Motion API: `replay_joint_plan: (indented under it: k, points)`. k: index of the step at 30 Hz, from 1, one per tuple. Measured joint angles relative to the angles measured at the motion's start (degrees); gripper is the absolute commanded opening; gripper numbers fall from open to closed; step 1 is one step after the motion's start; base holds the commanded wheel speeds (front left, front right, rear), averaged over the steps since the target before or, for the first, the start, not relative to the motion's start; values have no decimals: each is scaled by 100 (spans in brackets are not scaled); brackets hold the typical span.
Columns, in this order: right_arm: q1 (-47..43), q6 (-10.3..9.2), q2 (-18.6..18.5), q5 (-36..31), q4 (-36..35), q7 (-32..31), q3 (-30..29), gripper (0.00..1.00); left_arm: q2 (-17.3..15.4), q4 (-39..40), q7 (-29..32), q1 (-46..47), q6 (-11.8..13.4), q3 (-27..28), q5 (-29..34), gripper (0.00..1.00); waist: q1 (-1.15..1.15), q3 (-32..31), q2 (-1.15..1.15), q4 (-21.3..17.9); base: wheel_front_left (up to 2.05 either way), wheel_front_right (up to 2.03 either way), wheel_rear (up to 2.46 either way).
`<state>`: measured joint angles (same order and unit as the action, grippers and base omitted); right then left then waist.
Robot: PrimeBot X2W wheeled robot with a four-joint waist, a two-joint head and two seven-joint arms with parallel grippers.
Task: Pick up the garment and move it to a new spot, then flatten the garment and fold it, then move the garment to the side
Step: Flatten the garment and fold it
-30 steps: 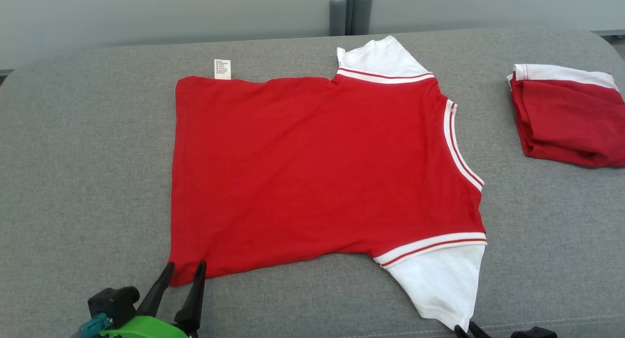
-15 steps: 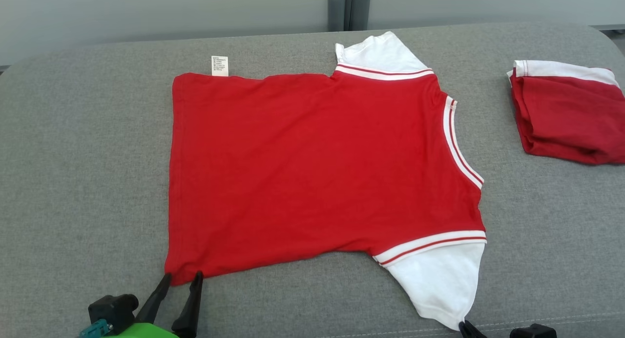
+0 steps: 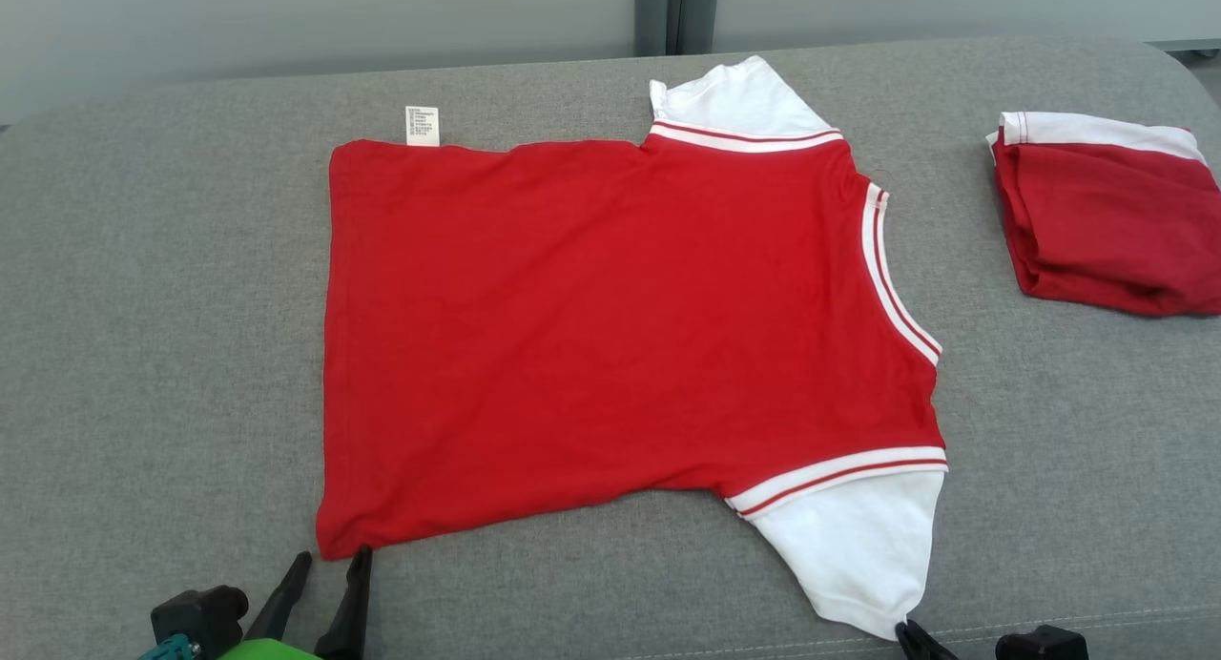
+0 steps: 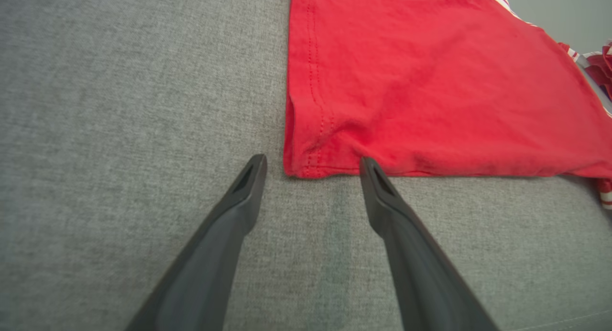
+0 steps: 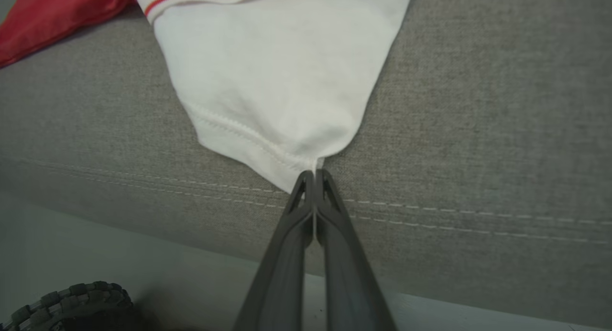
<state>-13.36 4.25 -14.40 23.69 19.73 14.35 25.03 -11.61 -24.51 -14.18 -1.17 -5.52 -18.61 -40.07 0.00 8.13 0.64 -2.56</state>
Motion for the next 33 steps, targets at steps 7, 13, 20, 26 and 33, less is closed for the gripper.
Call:
replay_joint_plan:
  k: [7, 13, 20, 26, 33]
  points:
    - [14, 33, 3, 0, 48, 0, 1, 0, 5, -69, 1, 20, -10, -71, -16, 100, 0, -1, 0, -16, 0, 0, 0]
    - [56, 55, 9, -1, 79, 0, 2, 0, 9, -114, 1, 143, -11, -85, -15, 100, 0, -3, 0, -43, 0, 0, 0]
    - [63, 77, 12, -1, 112, 0, 4, 0, 13, -254, 1, 149, -29, -103, -16, 0, 0, -25, 0, -74, 0, 0, 0]
    - [81, 131, 132, 283, 15, 0, -123, 0, 19, -280, 3, 151, -51, -166, -65, 0, 0, -53, 0, -93, 0, 0, 0]
    - [177, 229, -43, 829, -726, 0, -469, 0, -74, -178, 172, 144, -97, 22, -388, 0, 0, -58, 0, -220, 0, 0, 0]
